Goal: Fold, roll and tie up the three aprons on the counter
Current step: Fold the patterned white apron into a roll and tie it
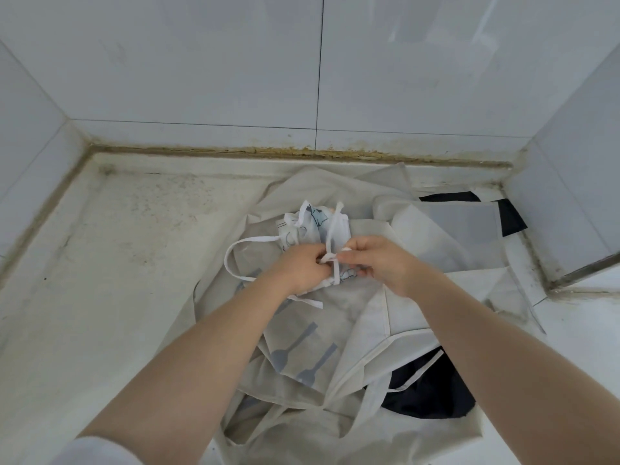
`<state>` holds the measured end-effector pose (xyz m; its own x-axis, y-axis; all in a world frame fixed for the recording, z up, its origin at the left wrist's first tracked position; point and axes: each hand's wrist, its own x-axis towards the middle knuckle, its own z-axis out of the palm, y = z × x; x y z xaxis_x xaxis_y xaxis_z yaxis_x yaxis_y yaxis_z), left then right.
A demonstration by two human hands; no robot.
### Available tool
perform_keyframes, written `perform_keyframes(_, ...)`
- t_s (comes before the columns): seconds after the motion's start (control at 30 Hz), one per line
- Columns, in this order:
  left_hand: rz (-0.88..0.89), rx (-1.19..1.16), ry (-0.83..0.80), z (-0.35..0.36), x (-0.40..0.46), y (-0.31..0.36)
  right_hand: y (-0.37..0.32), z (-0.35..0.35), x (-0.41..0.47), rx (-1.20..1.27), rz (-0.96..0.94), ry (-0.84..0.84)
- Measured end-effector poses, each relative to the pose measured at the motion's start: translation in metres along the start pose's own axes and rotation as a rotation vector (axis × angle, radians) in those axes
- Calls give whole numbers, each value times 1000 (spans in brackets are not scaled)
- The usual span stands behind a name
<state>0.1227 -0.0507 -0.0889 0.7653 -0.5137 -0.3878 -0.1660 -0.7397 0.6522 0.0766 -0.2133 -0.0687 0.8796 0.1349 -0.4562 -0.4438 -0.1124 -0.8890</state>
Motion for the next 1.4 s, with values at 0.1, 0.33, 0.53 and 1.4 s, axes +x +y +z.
perform_keyframes(0.1,12,62,-11,-2,1,6,-1,-5,-4,70,-69,-42)
perform_keyframes(0.33,51,46,-32,-7,3,2,-17,5,5,289,124,103)
perform_keyframes(0.53,88,162,-24,-11,6,5,-29,-3,4,315,82,131)
perform_keyframes(1.4,81,443,191,3,6,1,-19,34,13,-1238,-241,34)
